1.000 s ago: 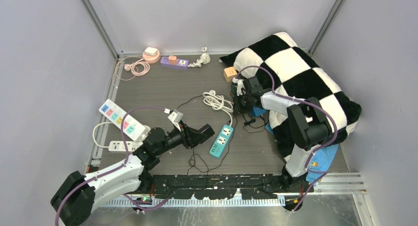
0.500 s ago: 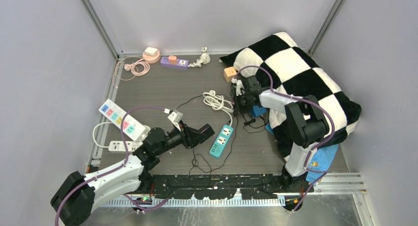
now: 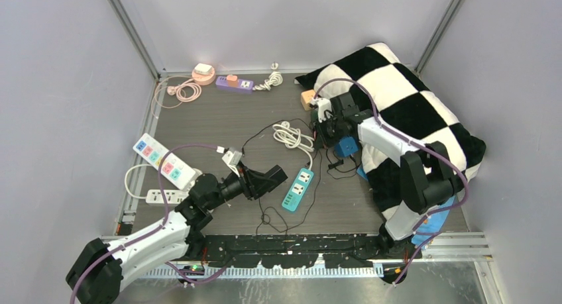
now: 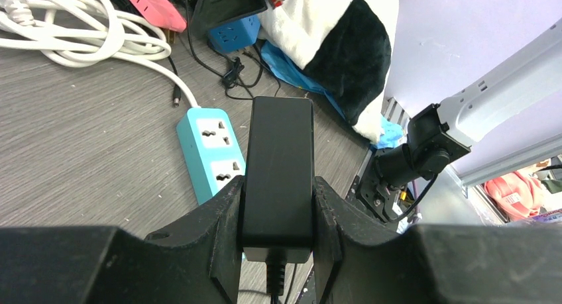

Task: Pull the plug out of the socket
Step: Place the plug at the center of the board, then move the socket to the center of the board.

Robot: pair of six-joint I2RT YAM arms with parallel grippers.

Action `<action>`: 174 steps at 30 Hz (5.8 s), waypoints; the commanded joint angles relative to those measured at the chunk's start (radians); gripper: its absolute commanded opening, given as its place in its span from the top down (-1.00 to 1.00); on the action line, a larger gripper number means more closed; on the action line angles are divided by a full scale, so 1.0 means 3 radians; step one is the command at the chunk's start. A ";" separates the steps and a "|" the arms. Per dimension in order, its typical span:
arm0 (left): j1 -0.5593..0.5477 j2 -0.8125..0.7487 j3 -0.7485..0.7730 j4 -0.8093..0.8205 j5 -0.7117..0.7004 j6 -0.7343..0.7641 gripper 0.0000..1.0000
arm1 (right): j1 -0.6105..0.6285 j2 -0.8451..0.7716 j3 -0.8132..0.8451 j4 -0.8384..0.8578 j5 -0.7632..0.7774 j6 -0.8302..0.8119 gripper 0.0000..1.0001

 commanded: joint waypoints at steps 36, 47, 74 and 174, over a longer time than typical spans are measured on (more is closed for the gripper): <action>-0.0351 0.1802 0.2289 0.0860 0.1188 -0.0563 0.99 | -0.0681 -0.2267 0.0073 0.0175 0.1085 -0.0384 0.98; -0.0382 0.2930 0.2786 0.1181 0.0779 -0.0508 0.99 | -0.0743 -0.2065 -0.0126 0.0417 0.1342 -0.0408 0.99; -0.0181 0.4744 0.3785 0.1468 -0.0371 -0.0605 0.99 | -0.0760 -0.1100 -0.0191 0.0281 0.0700 -0.0262 0.81; -0.0724 0.2969 0.2866 -0.1410 -0.2373 0.0626 -0.80 | -0.0843 -0.1294 -0.0110 -0.0335 -0.0724 -0.0707 -0.39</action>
